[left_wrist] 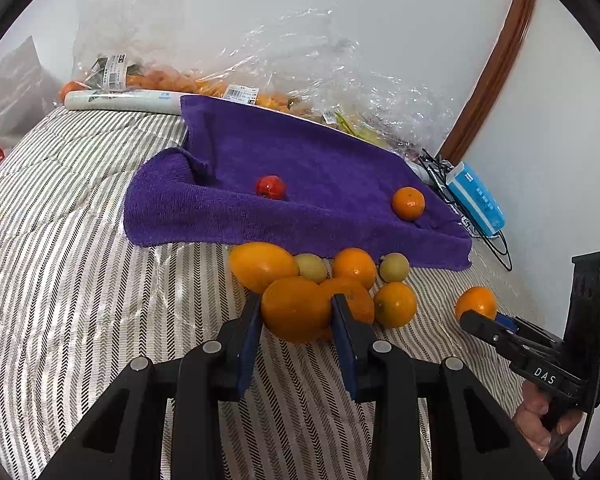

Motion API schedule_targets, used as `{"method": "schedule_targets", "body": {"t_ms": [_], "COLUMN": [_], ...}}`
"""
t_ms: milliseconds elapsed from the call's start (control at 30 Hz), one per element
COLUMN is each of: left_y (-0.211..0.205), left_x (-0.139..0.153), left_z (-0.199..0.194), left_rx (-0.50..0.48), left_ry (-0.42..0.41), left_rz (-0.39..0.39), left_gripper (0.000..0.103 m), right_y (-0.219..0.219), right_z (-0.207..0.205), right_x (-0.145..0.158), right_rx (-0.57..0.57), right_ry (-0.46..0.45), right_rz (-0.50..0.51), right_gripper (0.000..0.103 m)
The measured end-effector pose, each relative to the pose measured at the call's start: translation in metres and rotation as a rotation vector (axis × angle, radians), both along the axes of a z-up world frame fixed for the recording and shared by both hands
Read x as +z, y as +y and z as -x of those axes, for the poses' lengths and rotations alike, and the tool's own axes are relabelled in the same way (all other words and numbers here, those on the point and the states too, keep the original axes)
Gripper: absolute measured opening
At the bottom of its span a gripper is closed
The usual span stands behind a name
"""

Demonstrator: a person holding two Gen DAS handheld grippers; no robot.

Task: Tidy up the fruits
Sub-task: 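Grasp an orange with the left tool while the right tool lifts its orange, then carry both oranges over the purple towel and lower them toward it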

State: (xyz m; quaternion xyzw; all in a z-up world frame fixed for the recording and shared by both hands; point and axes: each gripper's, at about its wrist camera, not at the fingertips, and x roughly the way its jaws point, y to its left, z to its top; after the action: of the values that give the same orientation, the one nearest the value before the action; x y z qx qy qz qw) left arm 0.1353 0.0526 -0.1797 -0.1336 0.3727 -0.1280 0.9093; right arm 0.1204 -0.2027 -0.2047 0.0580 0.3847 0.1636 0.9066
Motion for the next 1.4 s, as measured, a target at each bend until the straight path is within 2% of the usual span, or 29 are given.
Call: {"method": "schedule_targets", "body": {"t_ms": [500,600,700,767,933,1067,1200,1400], "left_y": [0.000,-0.001,0.001,0.002,0.000,0.002,0.001,0.007], "left_x": [0.005,0.008,0.023,0.038,0.071,0.083,0.089,0.082], "left_z": [0.004,0.006,0.011,0.011,-0.002,-0.023,-0.047,-0.094], "left_rx": [-0.005,0.005,0.010,0.011,0.014,0.037,0.066,0.117], "left_ry": [-0.028,-0.032,-0.052,-0.074,-0.117,-0.115,-0.129,-0.099], "left_rz": [0.001,-0.025,-0.003,0.012,-0.033,-0.049,-0.083,-0.036], "left_gripper": [0.033,0.033,0.033,0.033,0.033,0.033,0.033,0.033], "right_y": [0.000,-0.003,-0.003,-0.002,0.004,0.009,0.013,0.019], "right_z": [0.003,0.006,0.002,0.001,-0.011,-0.027,-0.054,-0.094], "right_x": [0.002,0.006,0.012,0.023,0.062,0.082,0.095,0.100], "right_rx": [-0.015,-0.015,-0.004,0.001,0.009,0.012,0.008,-0.008], "right_ry": [-0.017,-0.034,-0.018,-0.039,-0.118,-0.174,-0.204,-0.220], "right_rz": [0.006,-0.012,-0.028,-0.027,-0.006,0.009,0.020,0.068], "right_gripper": [0.043,0.043,0.043,0.043,0.043,0.043,0.043,0.043]}}
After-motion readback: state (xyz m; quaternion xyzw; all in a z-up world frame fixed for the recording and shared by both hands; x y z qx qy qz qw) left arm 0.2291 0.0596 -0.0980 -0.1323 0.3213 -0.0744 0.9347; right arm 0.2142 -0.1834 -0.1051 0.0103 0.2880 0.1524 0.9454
